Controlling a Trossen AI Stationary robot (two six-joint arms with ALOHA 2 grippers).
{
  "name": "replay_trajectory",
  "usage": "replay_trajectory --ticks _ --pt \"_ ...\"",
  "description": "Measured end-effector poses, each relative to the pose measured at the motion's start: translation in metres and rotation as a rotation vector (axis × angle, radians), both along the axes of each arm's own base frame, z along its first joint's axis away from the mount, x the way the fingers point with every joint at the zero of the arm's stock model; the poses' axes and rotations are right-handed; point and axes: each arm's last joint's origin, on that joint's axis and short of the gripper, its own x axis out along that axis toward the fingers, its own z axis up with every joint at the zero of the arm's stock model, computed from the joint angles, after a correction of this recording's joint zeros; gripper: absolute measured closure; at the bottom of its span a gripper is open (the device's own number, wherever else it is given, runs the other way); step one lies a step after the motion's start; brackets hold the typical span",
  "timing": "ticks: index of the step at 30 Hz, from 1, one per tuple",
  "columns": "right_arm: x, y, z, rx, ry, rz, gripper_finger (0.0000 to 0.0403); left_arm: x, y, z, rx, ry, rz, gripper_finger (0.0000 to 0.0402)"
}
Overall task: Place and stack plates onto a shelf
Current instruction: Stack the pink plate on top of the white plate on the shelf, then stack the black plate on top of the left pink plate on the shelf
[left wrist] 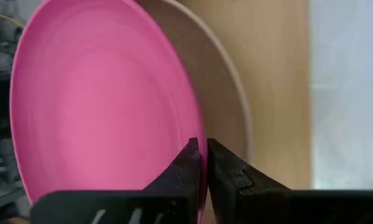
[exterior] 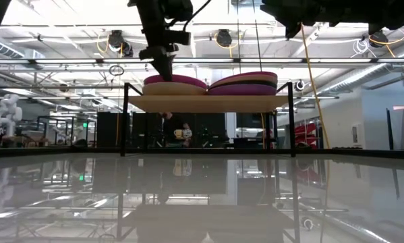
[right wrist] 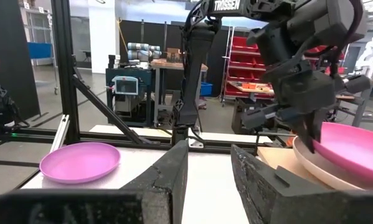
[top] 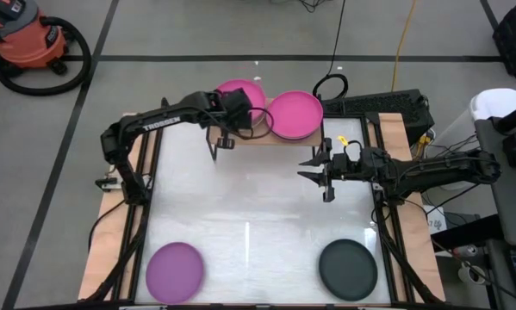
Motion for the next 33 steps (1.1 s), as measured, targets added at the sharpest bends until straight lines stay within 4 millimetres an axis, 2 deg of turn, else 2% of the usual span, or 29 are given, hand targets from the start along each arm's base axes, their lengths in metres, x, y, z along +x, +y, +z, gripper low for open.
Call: replay_trajectory --ticks 5,11,17,20,23,26,30,33 --pt "0.000 0.000 0.000 0.000 0.003 0.000 0.0298 -0.007 -0.004 0.008 -0.034 -0.032 0.019 0.0348" --pt "0.000 0.000 0.000 0.000 0.003 0.000 0.0298 -0.014 -0.013 0.023 -0.037 -0.098 0.029 0.0273" --pt "0.000 0.000 -0.001 0.001 0.008 0.000 0.0298 -0.032 -0.031 0.048 -0.046 -0.192 0.094 0.0223" --pt "0.000 0.000 -0.001 0.000 0.014 0.002 0.0298 -0.051 -0.048 0.068 -0.113 -0.265 0.094 0.0222" --pt "0.000 0.002 -0.001 -0.015 0.011 0.007 0.0298 -0.075 -0.063 0.088 -0.255 -0.424 -0.006 0.0231" --pt "-0.001 0.005 -0.001 -0.026 0.013 0.007 0.0298 -0.102 -0.076 0.099 -0.259 -0.568 -0.045 0.0247" --pt "-0.003 0.010 -0.001 -0.033 0.027 0.030 0.0298 -0.147 -0.094 0.094 -0.257 -0.705 -0.046 0.0264" --pt "-0.006 0.012 0.001 -0.033 0.021 0.040 0.0298 -0.179 -0.109 0.081 -0.292 -0.828 -0.025 0.0269"
